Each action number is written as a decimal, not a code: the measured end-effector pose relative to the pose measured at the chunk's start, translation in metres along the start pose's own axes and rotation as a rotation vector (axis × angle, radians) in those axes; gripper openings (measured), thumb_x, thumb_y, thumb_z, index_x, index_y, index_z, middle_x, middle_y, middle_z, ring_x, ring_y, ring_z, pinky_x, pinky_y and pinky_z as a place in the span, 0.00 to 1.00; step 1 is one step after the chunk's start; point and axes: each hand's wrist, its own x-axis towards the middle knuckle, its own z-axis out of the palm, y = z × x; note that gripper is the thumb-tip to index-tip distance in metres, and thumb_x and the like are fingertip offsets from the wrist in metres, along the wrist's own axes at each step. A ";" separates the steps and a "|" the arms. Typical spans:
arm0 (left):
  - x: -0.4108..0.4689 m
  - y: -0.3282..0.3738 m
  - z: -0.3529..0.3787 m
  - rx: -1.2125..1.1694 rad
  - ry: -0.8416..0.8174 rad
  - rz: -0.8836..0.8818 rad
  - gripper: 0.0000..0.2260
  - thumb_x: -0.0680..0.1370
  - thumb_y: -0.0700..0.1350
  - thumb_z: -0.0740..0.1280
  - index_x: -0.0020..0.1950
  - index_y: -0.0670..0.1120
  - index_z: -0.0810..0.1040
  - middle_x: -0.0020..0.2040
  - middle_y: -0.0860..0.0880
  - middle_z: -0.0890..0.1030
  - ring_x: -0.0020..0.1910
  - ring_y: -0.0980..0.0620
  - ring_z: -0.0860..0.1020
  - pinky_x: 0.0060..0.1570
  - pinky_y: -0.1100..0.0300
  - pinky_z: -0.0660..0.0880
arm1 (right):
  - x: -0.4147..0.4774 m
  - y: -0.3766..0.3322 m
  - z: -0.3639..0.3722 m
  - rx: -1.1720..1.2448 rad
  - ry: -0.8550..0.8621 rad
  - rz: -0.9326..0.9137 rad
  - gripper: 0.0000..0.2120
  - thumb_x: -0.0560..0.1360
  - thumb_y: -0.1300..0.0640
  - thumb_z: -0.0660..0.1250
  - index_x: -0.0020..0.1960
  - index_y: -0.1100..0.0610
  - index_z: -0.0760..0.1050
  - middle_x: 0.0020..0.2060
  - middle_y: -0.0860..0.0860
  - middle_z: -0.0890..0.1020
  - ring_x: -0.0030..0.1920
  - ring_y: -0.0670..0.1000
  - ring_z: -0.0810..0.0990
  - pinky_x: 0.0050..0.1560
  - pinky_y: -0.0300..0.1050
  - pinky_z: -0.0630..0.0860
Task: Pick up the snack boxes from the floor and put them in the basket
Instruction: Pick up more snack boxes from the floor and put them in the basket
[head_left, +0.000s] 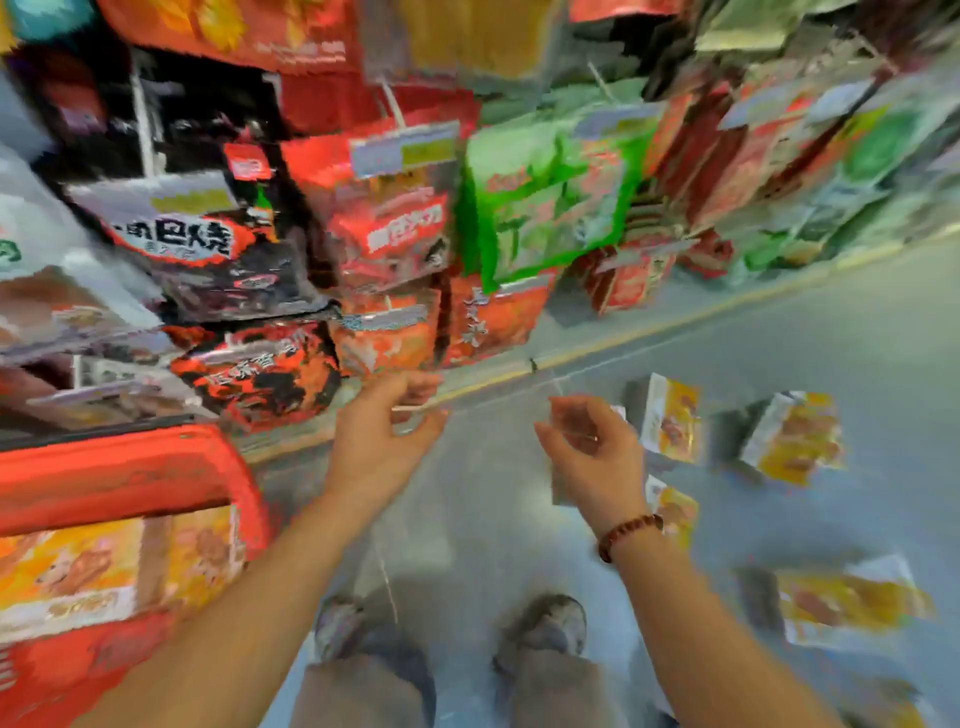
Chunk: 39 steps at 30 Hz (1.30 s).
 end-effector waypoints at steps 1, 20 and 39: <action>0.001 0.012 0.026 0.014 -0.043 0.016 0.13 0.71 0.39 0.72 0.50 0.53 0.77 0.46 0.60 0.79 0.43 0.65 0.77 0.49 0.61 0.76 | -0.001 0.011 -0.027 0.021 0.050 0.031 0.11 0.70 0.65 0.72 0.48 0.53 0.78 0.42 0.46 0.81 0.43 0.46 0.79 0.50 0.47 0.78; -0.027 0.137 0.344 0.190 -0.470 0.127 0.13 0.71 0.37 0.71 0.49 0.53 0.77 0.47 0.54 0.80 0.48 0.55 0.78 0.52 0.56 0.74 | -0.011 0.129 -0.310 0.220 0.476 0.317 0.15 0.69 0.61 0.73 0.52 0.49 0.76 0.46 0.49 0.81 0.46 0.47 0.79 0.51 0.48 0.78; 0.159 0.013 0.460 0.495 -0.802 0.137 0.14 0.72 0.39 0.71 0.55 0.51 0.77 0.53 0.53 0.75 0.54 0.54 0.74 0.53 0.62 0.69 | 0.138 0.242 -0.247 0.019 0.380 0.618 0.28 0.68 0.56 0.73 0.67 0.51 0.70 0.62 0.52 0.73 0.60 0.53 0.73 0.61 0.53 0.72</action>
